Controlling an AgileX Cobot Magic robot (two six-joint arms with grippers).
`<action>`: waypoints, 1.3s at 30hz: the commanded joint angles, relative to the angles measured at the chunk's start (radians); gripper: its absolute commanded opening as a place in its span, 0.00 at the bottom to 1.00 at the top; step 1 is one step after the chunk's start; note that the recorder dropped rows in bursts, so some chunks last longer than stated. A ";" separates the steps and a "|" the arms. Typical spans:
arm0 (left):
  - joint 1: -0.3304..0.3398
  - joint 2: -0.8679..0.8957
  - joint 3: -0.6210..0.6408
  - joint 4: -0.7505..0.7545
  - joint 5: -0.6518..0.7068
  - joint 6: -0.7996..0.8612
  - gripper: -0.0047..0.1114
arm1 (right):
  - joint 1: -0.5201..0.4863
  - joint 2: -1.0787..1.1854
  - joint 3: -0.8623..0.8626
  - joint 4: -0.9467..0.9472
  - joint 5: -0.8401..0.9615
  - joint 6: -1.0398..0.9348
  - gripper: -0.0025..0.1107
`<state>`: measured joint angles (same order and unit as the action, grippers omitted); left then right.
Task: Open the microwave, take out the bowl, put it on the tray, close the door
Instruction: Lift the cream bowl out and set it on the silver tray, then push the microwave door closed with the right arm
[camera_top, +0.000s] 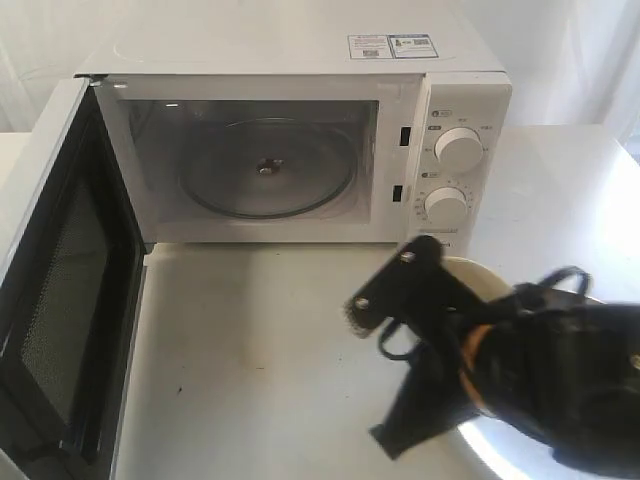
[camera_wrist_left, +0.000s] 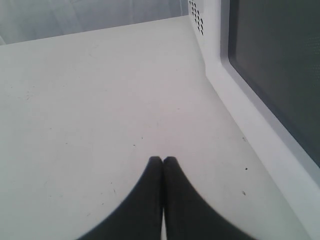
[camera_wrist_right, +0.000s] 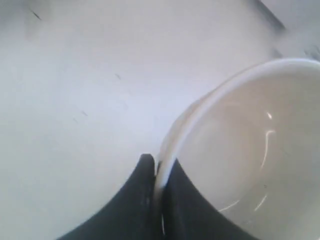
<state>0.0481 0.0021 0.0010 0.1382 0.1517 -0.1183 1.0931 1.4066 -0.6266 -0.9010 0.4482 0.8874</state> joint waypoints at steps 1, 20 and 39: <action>-0.001 -0.002 -0.001 -0.003 -0.001 -0.007 0.04 | 0.003 -0.130 0.151 -0.116 0.204 0.246 0.02; -0.001 -0.002 -0.001 -0.003 -0.001 -0.007 0.04 | 0.005 -0.180 0.256 -0.647 0.079 0.788 0.24; -0.001 -0.002 -0.001 -0.003 -0.001 -0.007 0.04 | 0.005 -0.104 -0.322 -0.843 -0.647 0.665 0.02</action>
<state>0.0481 0.0021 0.0010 0.1382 0.1517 -0.1183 1.0973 1.2294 -0.8684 -1.7294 -0.0747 1.6394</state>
